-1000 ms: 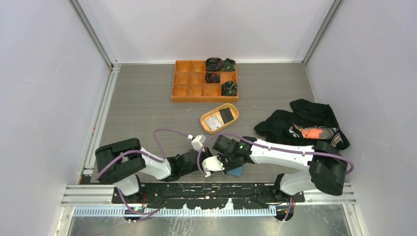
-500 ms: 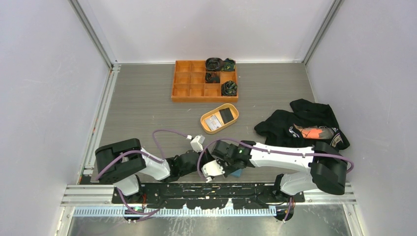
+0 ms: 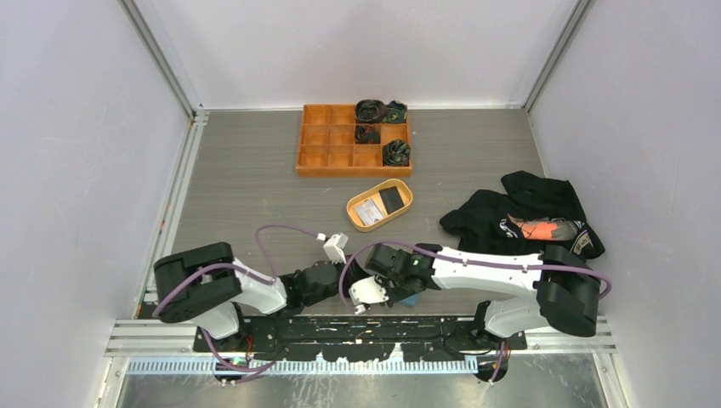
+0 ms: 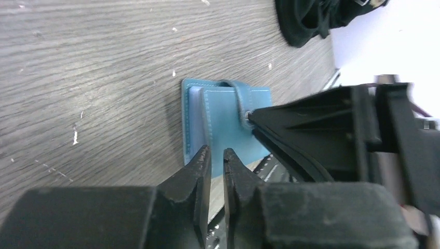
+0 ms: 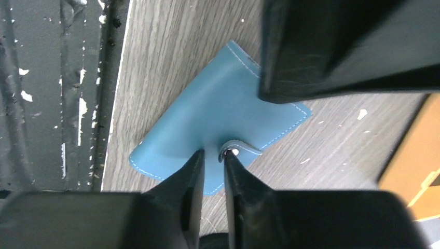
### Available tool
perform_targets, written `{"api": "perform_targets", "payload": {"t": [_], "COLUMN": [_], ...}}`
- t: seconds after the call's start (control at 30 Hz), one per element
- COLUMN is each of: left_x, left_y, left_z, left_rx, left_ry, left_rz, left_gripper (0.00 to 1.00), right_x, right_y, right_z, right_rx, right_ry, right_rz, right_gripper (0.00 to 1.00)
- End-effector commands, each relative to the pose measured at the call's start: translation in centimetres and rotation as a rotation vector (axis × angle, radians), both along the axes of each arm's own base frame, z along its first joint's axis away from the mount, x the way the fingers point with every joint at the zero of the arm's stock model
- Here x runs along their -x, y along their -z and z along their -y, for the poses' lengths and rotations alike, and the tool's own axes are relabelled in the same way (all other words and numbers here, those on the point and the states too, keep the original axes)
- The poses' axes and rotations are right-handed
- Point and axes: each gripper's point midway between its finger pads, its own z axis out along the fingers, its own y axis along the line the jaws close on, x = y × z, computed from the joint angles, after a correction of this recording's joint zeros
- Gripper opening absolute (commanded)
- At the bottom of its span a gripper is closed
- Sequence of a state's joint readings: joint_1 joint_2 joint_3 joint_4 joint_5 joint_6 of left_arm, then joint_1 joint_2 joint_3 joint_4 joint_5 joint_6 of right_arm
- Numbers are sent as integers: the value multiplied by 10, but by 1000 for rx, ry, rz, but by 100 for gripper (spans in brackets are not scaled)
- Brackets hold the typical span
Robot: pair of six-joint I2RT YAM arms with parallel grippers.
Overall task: Put the credit cards into the card holder
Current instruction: Close the card holder at the center of the board, then move the card holder to the center of the board, then reset both arms
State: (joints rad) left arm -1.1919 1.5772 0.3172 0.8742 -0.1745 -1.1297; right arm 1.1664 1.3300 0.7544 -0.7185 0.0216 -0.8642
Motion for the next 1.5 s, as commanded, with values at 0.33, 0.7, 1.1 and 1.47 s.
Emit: {"api": "perform_targets", "payload": {"t": [0.33, 0.7, 1.1, 1.47], "left_x": [-4, 4, 10, -11], "left_y": [-89, -137, -146, -220], "left_z": [-66, -137, -143, -180], "left_rx": [-84, -48, -69, -205], "left_ry": [-21, -99, -74, -203], "left_rz": [303, 429, 428, 525], "left_gripper": [46, 80, 81, 97], "right_x": [39, 42, -33, -95], "right_y": [-66, -5, -18, -183], "right_z": [13, 44, -40, 0], "right_rx": [-363, -45, -271, -768], "right_ry": [44, -119, 109, 631], "right_rz": [-333, -271, 78, 104], "right_gripper": [73, 19, 42, 99]}}
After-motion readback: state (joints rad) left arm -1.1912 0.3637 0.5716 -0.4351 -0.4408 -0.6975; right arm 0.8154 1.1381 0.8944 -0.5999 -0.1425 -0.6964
